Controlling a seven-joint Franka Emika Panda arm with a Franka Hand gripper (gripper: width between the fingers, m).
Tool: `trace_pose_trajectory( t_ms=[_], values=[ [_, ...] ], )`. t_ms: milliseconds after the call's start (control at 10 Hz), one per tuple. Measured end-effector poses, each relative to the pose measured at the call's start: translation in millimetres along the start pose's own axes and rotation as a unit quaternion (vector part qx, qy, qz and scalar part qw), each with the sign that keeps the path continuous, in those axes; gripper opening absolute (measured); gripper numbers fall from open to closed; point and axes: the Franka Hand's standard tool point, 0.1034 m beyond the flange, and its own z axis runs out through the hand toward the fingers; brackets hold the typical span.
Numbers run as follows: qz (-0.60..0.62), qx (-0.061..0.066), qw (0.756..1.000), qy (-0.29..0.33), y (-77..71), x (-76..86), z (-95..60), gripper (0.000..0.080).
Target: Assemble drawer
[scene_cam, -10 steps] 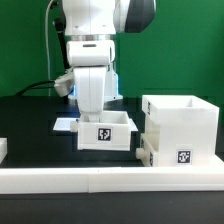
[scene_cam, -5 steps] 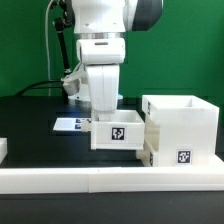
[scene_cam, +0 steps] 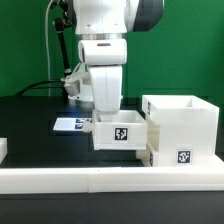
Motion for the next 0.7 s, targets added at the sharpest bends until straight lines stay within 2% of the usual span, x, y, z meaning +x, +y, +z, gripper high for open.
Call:
trace_pose_trajectory(
  t_ms=[200,700],
  values=[
    [-0.011,0.014,1.000,-0.001,3.7,3.6,1.4,0.0042],
    [-0.011,0.013,1.000,-0.001,4.3,5.8,1.5,0.0042]
  ],
)
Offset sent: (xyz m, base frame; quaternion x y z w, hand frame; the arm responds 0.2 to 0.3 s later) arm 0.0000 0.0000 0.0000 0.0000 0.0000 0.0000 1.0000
